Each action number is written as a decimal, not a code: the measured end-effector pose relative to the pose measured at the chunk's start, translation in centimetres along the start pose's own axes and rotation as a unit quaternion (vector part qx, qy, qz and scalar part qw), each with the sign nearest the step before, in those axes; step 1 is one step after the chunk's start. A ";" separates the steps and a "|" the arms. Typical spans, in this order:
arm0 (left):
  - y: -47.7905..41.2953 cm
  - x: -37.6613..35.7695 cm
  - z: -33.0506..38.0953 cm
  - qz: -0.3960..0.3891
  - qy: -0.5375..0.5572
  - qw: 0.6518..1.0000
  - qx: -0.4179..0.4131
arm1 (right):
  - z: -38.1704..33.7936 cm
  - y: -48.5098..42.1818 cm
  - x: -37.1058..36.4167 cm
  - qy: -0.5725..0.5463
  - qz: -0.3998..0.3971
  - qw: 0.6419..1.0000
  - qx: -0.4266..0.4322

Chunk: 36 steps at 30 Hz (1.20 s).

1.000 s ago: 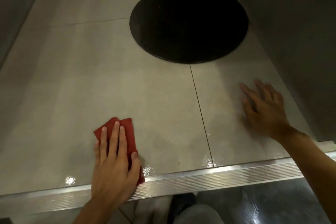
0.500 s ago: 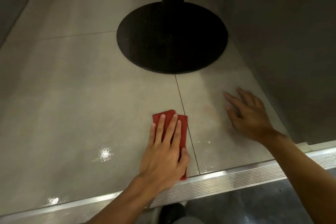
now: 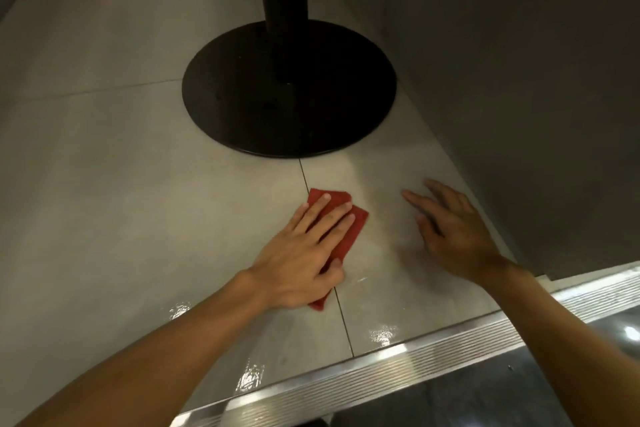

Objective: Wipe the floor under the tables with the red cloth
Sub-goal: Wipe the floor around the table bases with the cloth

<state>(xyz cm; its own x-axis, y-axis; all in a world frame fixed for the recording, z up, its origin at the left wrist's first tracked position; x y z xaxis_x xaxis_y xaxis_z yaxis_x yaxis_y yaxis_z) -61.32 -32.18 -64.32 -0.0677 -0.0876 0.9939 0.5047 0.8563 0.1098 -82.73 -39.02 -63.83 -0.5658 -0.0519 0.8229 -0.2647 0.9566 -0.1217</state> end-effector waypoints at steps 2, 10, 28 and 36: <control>1.2 -0.4 -0.5 -0.001 0.004 1.000 -0.026 | 0.3 -0.1 0.1 -0.003 -0.004 1.000 0.007; -2.7 0.2 -2.5 -0.011 0.007 0.999 0.037 | 0.5 0.1 0.6 0.027 0.015 1.000 0.002; -3.0 0.3 -3.4 -0.007 0.005 1.000 0.019 | 1.5 0.5 -0.2 0.012 -0.016 0.999 -0.031; -5.2 0.7 1.0 -0.001 0.014 0.998 -0.065 | 1.4 0.5 -0.2 0.012 -0.032 0.999 -0.039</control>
<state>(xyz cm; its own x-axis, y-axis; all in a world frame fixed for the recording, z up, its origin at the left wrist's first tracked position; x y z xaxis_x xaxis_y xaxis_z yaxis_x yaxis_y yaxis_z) -64.86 -36.14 -64.23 -0.0450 -0.1055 0.9934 0.6120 0.7830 0.1109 -83.85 -38.99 -64.87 -0.5306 -0.1084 0.8407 -0.2379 0.9710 -0.0249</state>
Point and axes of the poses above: each hand's wrist, its own y-axis away from the middle knuckle, its own x-axis out of the back of the hand, z = x × y, the point moved 8 cm from there along -y, towards the middle knuckle, and after that the axes turned 11 degrees about -y, right-handed, at the moved point
